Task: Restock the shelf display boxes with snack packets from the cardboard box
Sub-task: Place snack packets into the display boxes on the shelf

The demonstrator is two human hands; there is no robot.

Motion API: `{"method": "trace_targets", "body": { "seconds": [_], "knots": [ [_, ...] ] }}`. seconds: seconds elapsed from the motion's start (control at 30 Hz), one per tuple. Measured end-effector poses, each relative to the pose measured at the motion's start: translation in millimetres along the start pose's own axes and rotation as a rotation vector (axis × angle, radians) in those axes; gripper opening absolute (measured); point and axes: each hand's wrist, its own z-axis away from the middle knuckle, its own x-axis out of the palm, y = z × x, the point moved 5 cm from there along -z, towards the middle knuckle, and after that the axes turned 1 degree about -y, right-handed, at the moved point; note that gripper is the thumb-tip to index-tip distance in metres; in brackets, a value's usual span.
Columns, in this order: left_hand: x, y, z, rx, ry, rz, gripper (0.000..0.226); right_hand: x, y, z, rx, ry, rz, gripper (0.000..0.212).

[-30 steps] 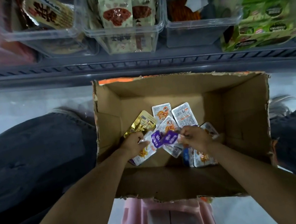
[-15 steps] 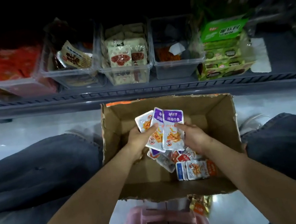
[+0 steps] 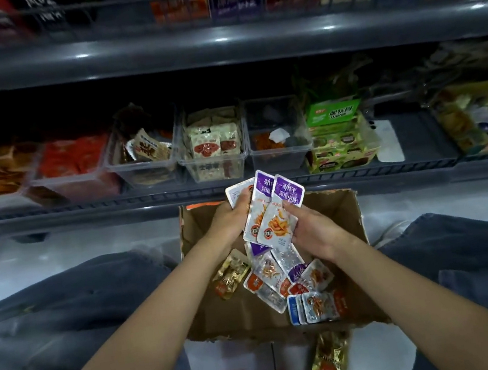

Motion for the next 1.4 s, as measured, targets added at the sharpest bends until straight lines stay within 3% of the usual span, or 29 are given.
{"method": "trace_targets", "body": {
  "seconds": [0.13,0.23,0.37,0.43,0.57,0.67,0.77,1.07,1.17,1.4],
  "knots": [
    [-4,26,18,0.124,0.015,-0.016,0.036,14,-19,19,-0.050,-0.034,0.013,0.034],
    [-18,41,29,0.191,0.156,0.078,0.028,17,-30,32,-0.075,-0.024,-0.050,0.032],
    [-40,50,40,0.243,0.334,0.204,0.019,12,-38,41,-0.084,0.060,-0.172,0.043],
    [-44,53,45,0.262,0.324,0.298,0.013,12,-42,44,-0.112,0.079,-0.202,0.048],
    [-38,51,52,0.221,0.193,0.519,0.036,24,-46,50,-0.123,0.084,-0.266,0.039],
    [-25,52,57,0.170,0.075,0.561,0.032,38,-51,50,-0.136,0.069,-0.253,0.032],
    [-21,54,59,0.146,0.055,0.556,0.020,52,-60,49,-0.162,0.074,-0.192,0.025],
    [-17,73,66,0.213,-0.039,0.419,0.014,80,-81,50,-0.283,0.072,-0.141,0.024],
    [-12,80,70,0.297,-0.067,0.195,0.037,90,-87,53,-0.324,0.089,-0.091,0.032],
    [-14,100,86,0.428,-0.116,0.041,0.031,106,-120,65,-0.574,0.143,0.171,0.068]
  ]
}}
